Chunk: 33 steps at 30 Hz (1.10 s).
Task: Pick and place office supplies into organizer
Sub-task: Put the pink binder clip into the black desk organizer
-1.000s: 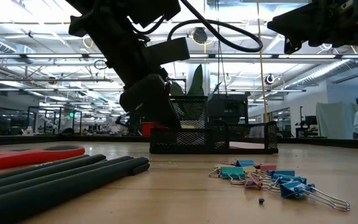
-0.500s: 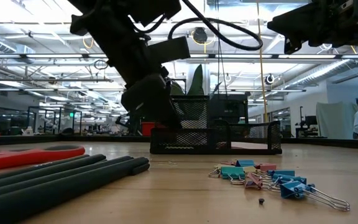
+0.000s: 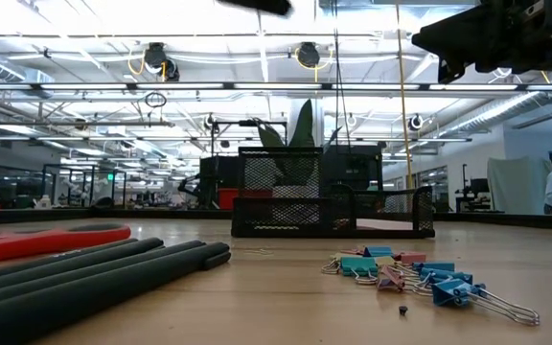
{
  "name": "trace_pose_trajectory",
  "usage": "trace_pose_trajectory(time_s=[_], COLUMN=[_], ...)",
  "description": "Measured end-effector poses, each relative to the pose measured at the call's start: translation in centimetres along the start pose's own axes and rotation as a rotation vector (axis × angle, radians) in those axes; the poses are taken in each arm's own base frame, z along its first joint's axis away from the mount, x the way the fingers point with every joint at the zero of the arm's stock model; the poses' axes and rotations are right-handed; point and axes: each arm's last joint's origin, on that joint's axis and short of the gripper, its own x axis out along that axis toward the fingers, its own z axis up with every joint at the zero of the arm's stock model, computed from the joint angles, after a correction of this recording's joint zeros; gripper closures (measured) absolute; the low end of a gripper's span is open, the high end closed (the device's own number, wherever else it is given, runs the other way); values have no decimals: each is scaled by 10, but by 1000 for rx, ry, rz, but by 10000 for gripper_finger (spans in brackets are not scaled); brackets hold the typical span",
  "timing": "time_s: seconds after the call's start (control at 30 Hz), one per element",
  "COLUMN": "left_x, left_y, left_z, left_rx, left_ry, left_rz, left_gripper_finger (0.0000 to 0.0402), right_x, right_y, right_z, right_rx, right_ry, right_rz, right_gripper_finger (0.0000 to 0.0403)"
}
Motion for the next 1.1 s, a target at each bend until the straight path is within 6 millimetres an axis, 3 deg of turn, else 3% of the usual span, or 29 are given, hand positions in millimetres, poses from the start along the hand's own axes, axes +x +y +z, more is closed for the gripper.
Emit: trace_pose_trajectory(time_s=[0.1,0.17,0.27,0.5,0.77,1.0,1.1], left_x=[-31,-49,-60,-46,-36,-60,-76], left_y=[-11,-17,-23,-40,-28,-8,-6], left_z=[4,-3,-17,-80,-140,-171,-173], left_rx=[40,68,33,20,-80,-231,-290], left_ry=[-40,-31,-91,-244,-459,-570,-567], left_rz=[24,47,42,-85,-157,-79,-29], left_gripper_finger=[304,341,390,388,396,398,399], right_x=[0,0,1,1,3,4,4], right_y=[0,0,0,0,1,1,1], right_z=[-1,-1,-2,-2,-5,-6,-6], right_rx=[0,0,0,-2,-46,-44,-41], right_ry=[9,12,14,14,38,43,44], right_rz=[2,3,4,4,8,8,9], right_gripper_finger=[318,318,318,318,319,319,319])
